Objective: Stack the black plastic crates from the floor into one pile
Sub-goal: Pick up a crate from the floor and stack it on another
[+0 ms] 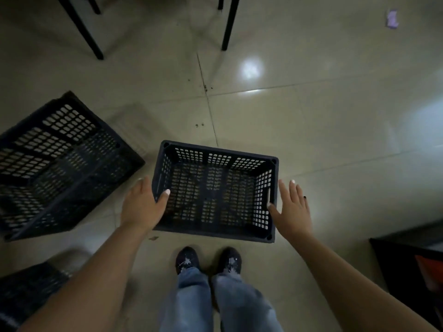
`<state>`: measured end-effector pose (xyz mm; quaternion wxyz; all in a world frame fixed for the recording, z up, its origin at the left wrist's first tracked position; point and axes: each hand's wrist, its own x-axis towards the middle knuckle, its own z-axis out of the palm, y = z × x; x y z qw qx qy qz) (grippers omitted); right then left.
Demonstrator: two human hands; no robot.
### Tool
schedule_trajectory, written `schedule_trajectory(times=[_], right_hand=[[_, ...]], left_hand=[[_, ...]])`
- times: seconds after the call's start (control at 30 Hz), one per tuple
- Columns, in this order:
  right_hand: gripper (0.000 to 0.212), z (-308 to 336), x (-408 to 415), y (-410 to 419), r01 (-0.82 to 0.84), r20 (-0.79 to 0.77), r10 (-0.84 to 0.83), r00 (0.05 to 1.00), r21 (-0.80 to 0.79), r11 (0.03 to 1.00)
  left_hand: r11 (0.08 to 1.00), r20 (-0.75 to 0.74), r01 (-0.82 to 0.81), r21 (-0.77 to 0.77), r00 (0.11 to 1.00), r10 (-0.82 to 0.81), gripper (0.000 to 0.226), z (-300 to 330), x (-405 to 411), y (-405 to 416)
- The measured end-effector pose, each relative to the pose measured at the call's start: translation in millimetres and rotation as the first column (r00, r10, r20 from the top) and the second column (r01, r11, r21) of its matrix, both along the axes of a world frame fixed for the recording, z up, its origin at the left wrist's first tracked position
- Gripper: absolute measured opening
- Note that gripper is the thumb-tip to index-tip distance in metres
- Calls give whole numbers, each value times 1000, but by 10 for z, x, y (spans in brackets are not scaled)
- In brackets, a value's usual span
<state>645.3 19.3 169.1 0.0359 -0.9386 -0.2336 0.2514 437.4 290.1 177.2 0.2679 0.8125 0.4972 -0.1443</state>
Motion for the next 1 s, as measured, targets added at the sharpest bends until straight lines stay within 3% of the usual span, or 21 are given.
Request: schedule_trajectory(times=[0.3, 0.5, 0.6, 0.8, 0.87, 1.0], right_hand=[[77, -1520, 351, -20, 86, 27, -84, 996, -82, 993], [81, -2442, 455, -168, 100, 52, -94, 994, -128, 987], [84, -2723, 486, -222, 73, 73, -63, 995, -141, 987], [103, -2919, 444, -268, 56, 172, -29, 985, -153, 987], [104, -2916, 456, -264, 41, 175, -15, 984, -146, 988], [105, -2777, 477, -223, 30, 161, -9, 987, -128, 991]], left_hand=[[989, -110, 136, 51, 985, -129, 82, -1714, 330, 308], [984, -120, 77, 162, 991, -58, 92, -2580, 247, 406], [983, -98, 81, 167, 993, -66, 94, -2823, 223, 447], [934, -157, 169, 316, 980, -124, 107, -3004, 145, 428], [928, -181, 200, 315, 972, -148, 118, -2997, 126, 471], [934, -209, 224, 279, 963, -169, 116, -2832, 104, 513]])
